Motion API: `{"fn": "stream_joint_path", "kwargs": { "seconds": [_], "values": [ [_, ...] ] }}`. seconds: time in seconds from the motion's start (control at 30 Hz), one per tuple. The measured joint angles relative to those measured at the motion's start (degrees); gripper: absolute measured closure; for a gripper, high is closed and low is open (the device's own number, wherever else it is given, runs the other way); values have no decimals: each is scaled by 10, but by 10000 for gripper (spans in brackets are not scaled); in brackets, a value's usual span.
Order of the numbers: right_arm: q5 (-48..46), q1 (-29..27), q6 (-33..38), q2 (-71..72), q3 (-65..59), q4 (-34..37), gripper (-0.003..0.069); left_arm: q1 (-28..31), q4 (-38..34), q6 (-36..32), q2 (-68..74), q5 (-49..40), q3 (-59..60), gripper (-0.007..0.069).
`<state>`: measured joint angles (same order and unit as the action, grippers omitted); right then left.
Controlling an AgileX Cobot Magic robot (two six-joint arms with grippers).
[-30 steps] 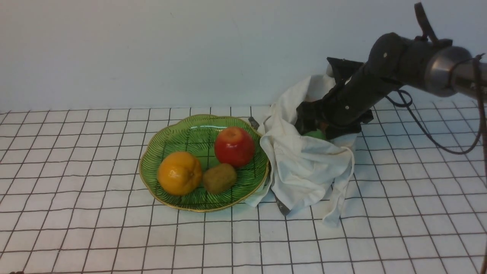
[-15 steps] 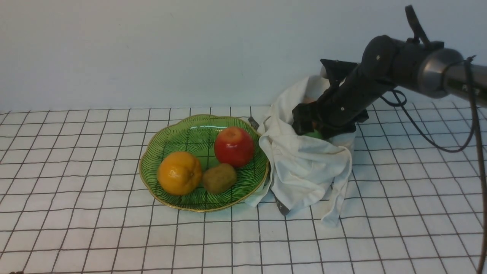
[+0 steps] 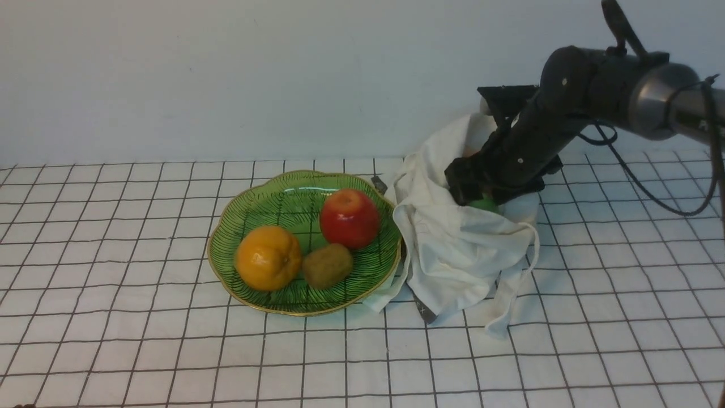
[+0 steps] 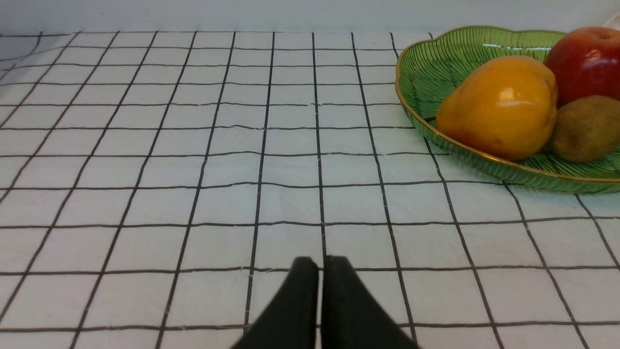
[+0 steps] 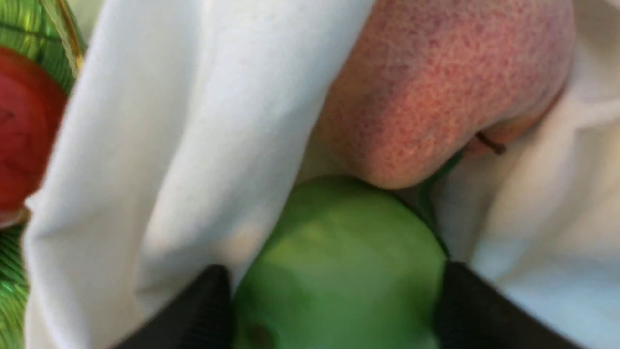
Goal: Take the fruit out of the bag on the white checkered tablecloth and place them on the plate.
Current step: 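Reach into the cloth bag and grasp a fruit inside it with the right gripper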
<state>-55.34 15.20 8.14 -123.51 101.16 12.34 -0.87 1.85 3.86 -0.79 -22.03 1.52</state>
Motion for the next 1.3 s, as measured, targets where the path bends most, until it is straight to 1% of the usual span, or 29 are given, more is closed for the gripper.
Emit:
{"fn": "stream_joint_path", "kwargs": {
  "seconds": [0.03, 0.07, 0.1, 0.17, 0.2, 0.27, 0.47, 0.57, 0.6, 0.63, 0.67, 0.73, 0.77, 0.8, 0.87, 0.9, 0.93, 1.0, 1.07, 1.13, 1.3],
  "values": [
    [-1, 0, -1, 1, 0, 0, 235, 0, 0, 0, 0, 0, 0, 629],
    [-5, 0, -1, 5, 0, -12, 323, 0, 0, 0, 0, 0, 0, 629],
    [-10, 0, -4, 14, -2, -29, 505, 0, 0, 0, 0, 0, 0, 629],
    [-14, 0, -9, 26, -3, -51, 620, 0, 0, 0, 0, 0, 0, 629],
    [-14, 0, -9, 27, -3, -53, 625, 0, 0, 0, 0, 0, 0, 629],
    [-18, 0, -18, 37, -4, -63, 659, 0, 0, 0, 0, 0, 0, 629],
    [-25, 0, -32, 44, -4, -56, 671, 0, 0, 0, 0, 0, 0, 629],
    [-21, 0, -32, 44, -6, -38, 640, 0, 0, 0, 0, 0, 0, 629],
    [-19, 0, -32, 44, -6, -33, 611, 0, 0, 0, 0, 0, 0, 629],
    [-18, 0, -32, 44, -6, -31, 600, 0, 0, 0, 0, 0, 0, 629],
    [-15, 0, -32, 44, -6, -27, 545, 0, 0, 0, 0, 0, 0, 629],
    [-13, 0, -32, 44, -6, -26, 494, 0, 0, 0, 0, 0, 0, 629],
    [-11, 0, -32, 44, -6, -25, 417, 0, 0, 0, 0, 0, 0, 629],
    [-9, 0, -32, 41, -6, -25, 360, 0, 0, 0, 0, 0, 0, 629],
    [-8, 0, -32, 34, -5, -25, 297, 0, 0, 0, 0, 0, 0, 629],
    [-7, 0, -32, 24, -5, -25, 249, 0, 0, 0, 0, 0, 0, 629],
    [-6, 0, -32, 21, -5, -25, 235, 0, 0, 0, 0, 0, 0, 629],
    [-4, 0, -34, 1, -5, -17, 161, 0, 0, 0, 0, 0, 0, 629],
    [2, 0, -34, -2, -3, -9, 130, 0, 0, 0, 0, 0, 0, 629],
    [4, 0, -35, -7, -3, 13, 99, 0, 0, 0, 0, 0, 0, 629],
    [5, 0, -35, -13, -2, 38, 79, 0, 0, 0, 0, 0, 0, 629]
  ]
}}
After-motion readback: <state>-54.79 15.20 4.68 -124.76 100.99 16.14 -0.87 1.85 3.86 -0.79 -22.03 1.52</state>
